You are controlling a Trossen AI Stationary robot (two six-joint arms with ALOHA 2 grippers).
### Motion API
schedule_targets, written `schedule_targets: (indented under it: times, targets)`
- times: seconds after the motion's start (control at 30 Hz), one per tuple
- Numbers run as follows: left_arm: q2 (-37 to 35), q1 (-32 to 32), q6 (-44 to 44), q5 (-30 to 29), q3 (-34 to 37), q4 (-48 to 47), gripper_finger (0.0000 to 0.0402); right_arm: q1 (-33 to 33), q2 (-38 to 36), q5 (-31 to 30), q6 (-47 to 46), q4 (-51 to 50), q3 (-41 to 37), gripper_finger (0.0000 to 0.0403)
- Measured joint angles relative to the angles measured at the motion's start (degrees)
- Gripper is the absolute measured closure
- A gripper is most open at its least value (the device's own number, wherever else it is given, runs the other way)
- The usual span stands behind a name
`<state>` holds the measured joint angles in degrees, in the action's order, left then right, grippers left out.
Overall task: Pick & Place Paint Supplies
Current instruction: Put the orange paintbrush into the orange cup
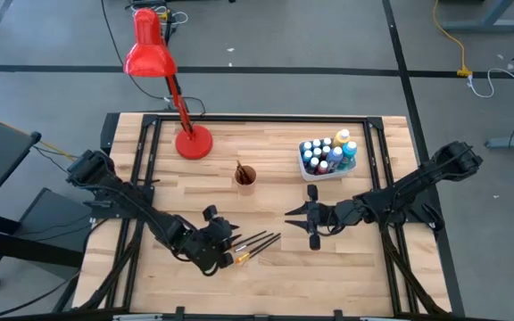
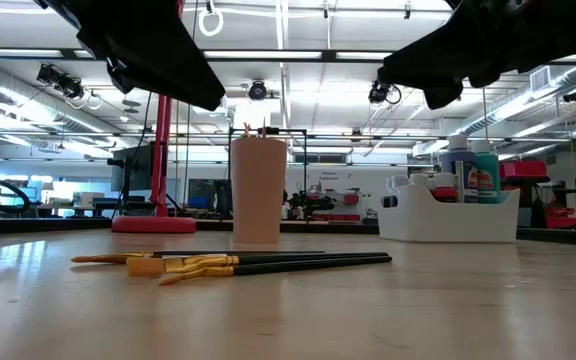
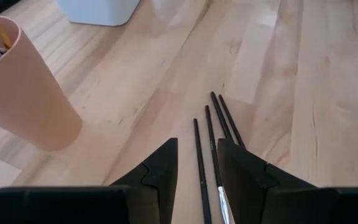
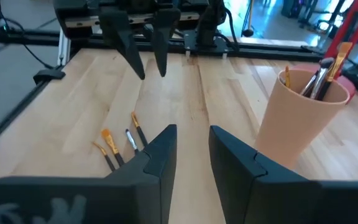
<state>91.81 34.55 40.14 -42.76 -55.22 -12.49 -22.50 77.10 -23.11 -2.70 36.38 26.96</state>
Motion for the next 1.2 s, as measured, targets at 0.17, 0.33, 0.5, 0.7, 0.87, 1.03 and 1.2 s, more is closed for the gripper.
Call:
schedule_targets:
  times: [0.17,0.33,0.5,0.7,0.87,1.03,1.2]
  targets:
    - [0.0,0.1,0.1,0.2,0.0,0.0,0.0279,0.0,0.0,-0.9,2.9,0.7,0.0,0.0305]
    - [0.0,0.1,0.1,0.2,0.0,0.0,0.0279,0.0,0.0,-3.9,6.3,6.0,0.0,0.0305]
    - [0.0,0.1,0.1,0.2,0.0,0.0,0.0279,1.0,0.0,-2.0,6.3,13.3,0.0,0.0305]
    - [0.0,0.1,0.2,0.2,0.0,0.2,0.0279,2.2,0.0,5.5,3.1,13.6,0.0,0.0289]
    - [0.0,0.1,0.2,0.2,0.0,0.6,0.0279,1.2,0.0,9.4,-1.9,13.3,0.0,0.0242]
    - [0.0,0.1,0.2,1.1,0.0,1.9,0.0279,-1.0,0.0,12.2,-5.9,13.2,0.0,0.0214]
    - [0.0,0.1,0.2,7.0,0.0,3.7,0.0279,-3.6,0.9,12.1,-9.5,12.0,0.0,0.0214]
